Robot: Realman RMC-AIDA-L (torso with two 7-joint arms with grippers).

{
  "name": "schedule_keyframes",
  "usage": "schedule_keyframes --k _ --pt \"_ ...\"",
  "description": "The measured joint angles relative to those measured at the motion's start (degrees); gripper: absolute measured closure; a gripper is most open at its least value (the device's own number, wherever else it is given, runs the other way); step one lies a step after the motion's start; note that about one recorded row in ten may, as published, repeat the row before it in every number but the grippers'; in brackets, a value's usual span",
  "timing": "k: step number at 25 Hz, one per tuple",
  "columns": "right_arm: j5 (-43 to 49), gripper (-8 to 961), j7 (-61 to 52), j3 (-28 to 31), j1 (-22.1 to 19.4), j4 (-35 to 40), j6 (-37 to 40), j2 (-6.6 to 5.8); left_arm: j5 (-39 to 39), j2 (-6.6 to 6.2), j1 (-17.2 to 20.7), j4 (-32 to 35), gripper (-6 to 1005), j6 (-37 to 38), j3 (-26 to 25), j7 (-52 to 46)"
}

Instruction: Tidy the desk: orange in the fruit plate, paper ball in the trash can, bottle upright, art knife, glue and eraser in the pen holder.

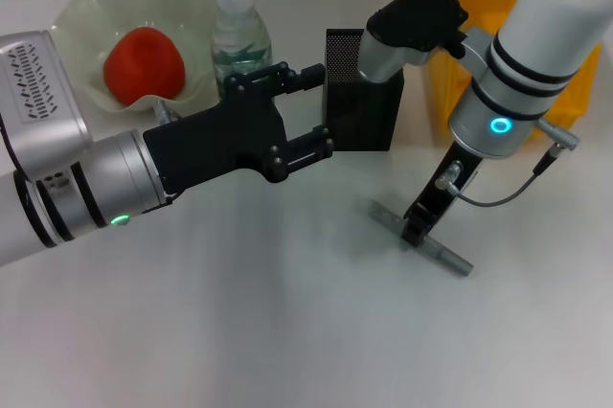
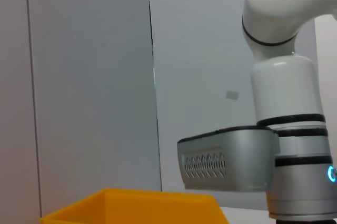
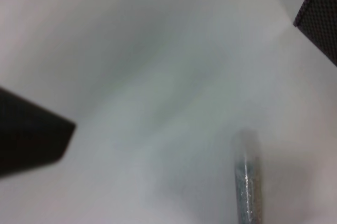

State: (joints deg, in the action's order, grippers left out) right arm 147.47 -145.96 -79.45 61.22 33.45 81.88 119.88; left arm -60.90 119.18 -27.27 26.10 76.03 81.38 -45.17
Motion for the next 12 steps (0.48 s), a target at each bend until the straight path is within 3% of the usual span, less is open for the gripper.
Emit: schedule_keyframes --k 2,5,6,7,10,12 --pt "-0.9 816 -0.1 0.1 -1.3 2.3 0.6 -0.01 0.0 0.0 0.0 0.0 397 0.0 0.0 0.0" --pt "-5.9 816 -0.2 0.0 -8.4 14.3 4.2 -0.25 0.1 0.0 0.2 0.0 397 0.3 0.0 0.0" --pt "-5.9 816 -0.2 0.0 -8.4 14.3 4.2 -0.25 0.1 0.0 0.2 0.0 398 0.3 0.0 0.0" --pt "-7.0 816 -0.1 -0.1 -12.2 19.8 5.1 -0.33 0.1 0.0 0.2 0.0 398 0.4 0.0 0.0" --pt "-7.3 816 -0.1 -0.1 -14.0 22.5 5.3 -0.34 0.1 0.0 0.3 0.0 398 0.6 0.0 0.0" --pt "-9.9 815 0.9 0.1 -21.0 32.8 5.4 -0.39 0.7 0.0 0.5 0.0 398 0.9 0.1 0.0"
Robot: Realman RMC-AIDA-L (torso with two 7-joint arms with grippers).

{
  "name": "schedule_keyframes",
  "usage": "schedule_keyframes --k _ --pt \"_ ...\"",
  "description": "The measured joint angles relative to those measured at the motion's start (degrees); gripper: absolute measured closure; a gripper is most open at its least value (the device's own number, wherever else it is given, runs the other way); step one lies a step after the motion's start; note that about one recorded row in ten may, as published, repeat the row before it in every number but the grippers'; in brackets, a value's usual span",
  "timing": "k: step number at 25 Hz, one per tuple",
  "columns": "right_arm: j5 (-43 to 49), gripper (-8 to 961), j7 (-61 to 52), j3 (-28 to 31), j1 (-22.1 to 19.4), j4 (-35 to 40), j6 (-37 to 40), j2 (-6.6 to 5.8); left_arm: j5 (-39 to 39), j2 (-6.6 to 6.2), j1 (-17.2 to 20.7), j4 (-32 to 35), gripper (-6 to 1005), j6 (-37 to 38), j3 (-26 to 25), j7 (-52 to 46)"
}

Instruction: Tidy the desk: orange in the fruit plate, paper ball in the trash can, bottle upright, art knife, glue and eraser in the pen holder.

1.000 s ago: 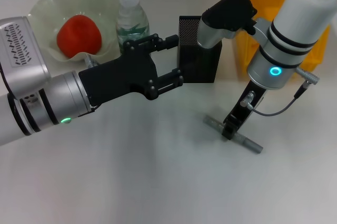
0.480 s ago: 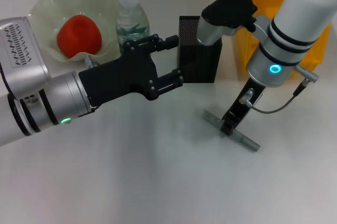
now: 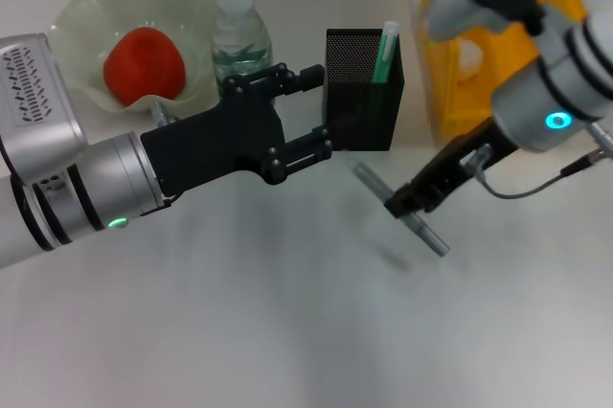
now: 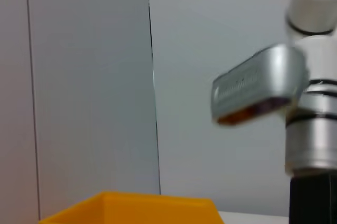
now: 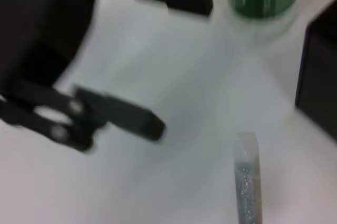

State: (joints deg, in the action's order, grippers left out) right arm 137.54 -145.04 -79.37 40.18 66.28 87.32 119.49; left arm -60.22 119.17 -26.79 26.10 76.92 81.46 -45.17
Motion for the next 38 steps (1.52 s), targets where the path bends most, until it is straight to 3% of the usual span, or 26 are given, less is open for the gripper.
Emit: schedule_keyframes --k 4,5,6,10,11,14,19,21,26,38 --pt "-9.6 815 5.9 1.9 -9.3 9.5 -2.8 -0.19 0.8 0.01 0.1 0.0 398 0.1 0.4 0.0" --pt "-9.6 815 5.9 1.9 -9.3 9.5 -2.8 -0.19 0.8 0.01 0.1 0.0 398 0.1 0.4 0.0" --pt "-15.4 815 10.3 4.1 -13.0 11.3 -4.1 -0.23 1.0 0.0 0.1 0.0 398 0.1 0.5 0.0" --pt "-24.1 816 18.6 8.0 -16.9 10.3 -4.5 -0.25 1.0 0.01 0.1 0.1 397 0.4 0.5 0.0" --pt "-30.2 816 24.7 10.4 -18.7 7.4 -4.5 -0.24 1.2 0.01 0.1 0.1 397 0.9 0.5 0.0" --pt "-35.8 816 30.8 12.7 -19.7 3.4 -4.4 -0.23 1.5 0.01 0.2 0.0 397 1.3 0.5 -0.1" --pt "-45.6 816 43.0 18.5 -20.1 -7.4 -2.9 -0.23 1.7 0.01 0.2 0.0 397 1.3 0.6 -0.5" --pt "-50.3 816 48.9 23.8 -19.1 -14.0 0.2 -0.35 1.7 0.01 0.2 0.0 397 1.3 0.6 -0.6" --pt "-51.8 815 54.8 31.0 -16.6 -20.5 2.8 -0.37 1.7 0.01 0.1 0.0 397 1.3 0.9 -0.7" --pt "-52.6 817 70.6 33.1 -10.2 -31.3 -3.6 -0.49 1.7 0.01 -0.5 0.0 398 0.8 1.2 -0.7"
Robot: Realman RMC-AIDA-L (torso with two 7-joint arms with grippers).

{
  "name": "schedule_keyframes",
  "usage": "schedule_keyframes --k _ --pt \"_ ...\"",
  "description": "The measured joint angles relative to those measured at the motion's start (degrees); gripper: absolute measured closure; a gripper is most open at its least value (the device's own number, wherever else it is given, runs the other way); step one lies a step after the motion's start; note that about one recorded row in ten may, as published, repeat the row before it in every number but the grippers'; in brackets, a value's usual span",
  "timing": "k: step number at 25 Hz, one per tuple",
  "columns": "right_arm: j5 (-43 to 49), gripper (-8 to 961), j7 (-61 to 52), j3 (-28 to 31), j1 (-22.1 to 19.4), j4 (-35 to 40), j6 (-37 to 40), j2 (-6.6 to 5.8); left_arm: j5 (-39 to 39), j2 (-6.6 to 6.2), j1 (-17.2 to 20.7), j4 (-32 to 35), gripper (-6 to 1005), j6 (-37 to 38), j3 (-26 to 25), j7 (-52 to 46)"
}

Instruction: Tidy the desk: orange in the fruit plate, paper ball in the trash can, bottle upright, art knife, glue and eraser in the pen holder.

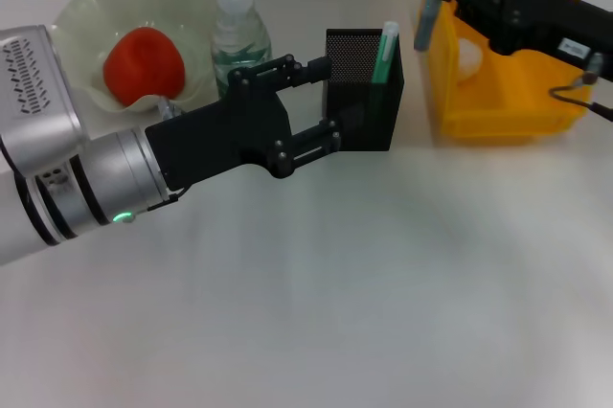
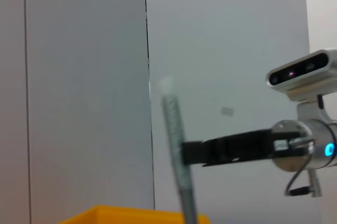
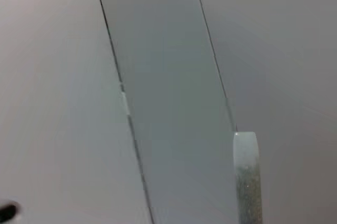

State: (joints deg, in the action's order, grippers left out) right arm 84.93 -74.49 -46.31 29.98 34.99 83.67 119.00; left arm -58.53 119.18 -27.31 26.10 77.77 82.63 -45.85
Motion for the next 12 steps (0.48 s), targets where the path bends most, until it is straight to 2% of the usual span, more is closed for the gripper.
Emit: schedule_keyframes --k 6,12 --pt "0.2 821 6.0 -3.1 3.6 -4.1 -4.9 -0.56 0.0 0.0 -0.3 0.0 398 -0.2 0.1 0.5" --pt "0.3 819 8.3 -5.5 4.8 -5.3 -8.1 -0.6 0.5 0.0 -0.3 0.0 398 -0.3 0.4 0.5"
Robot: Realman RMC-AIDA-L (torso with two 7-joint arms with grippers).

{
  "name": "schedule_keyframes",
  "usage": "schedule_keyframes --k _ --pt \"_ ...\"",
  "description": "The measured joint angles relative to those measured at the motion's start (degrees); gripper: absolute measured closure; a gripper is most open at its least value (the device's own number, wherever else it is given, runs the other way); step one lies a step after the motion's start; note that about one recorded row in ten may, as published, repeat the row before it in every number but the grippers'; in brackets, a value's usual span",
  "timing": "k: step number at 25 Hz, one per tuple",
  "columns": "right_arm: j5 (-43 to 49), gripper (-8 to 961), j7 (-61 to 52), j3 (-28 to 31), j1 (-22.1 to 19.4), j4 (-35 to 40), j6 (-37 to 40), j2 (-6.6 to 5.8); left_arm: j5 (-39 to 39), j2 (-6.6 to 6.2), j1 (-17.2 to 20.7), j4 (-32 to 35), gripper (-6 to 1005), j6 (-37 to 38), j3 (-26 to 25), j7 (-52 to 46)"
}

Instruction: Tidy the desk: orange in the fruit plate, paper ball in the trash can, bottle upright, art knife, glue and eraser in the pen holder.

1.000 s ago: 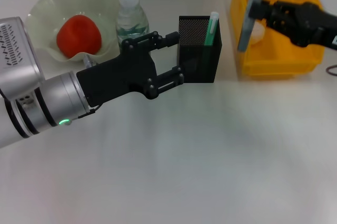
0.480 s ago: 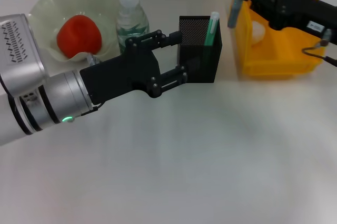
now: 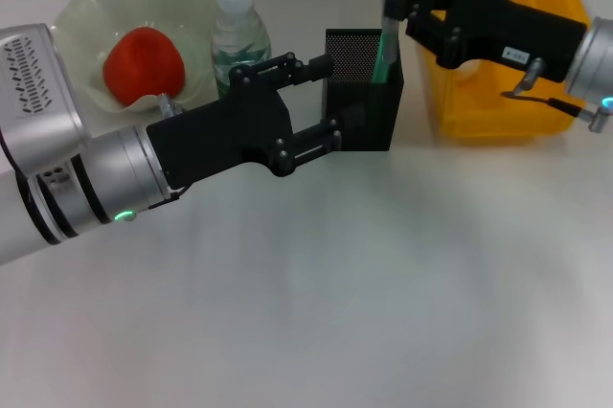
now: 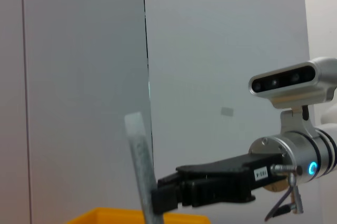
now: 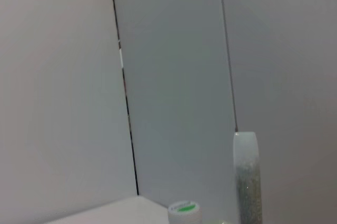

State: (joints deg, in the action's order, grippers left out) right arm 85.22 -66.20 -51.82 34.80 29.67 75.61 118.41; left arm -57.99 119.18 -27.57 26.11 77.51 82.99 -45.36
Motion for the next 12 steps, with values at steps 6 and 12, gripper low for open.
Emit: schedule_keyframes --k 6,12 --pt "0.0 806 0.2 -3.3 0.7 -0.2 -4.5 0.23 1.9 0.0 0.5 -0.1 397 0.0 1.3 0.1" --pt "0.1 791 0.2 -5.4 1.2 -0.2 -6.1 0.4 2.0 0.0 0.6 -0.1 397 0.0 1.3 0.1"
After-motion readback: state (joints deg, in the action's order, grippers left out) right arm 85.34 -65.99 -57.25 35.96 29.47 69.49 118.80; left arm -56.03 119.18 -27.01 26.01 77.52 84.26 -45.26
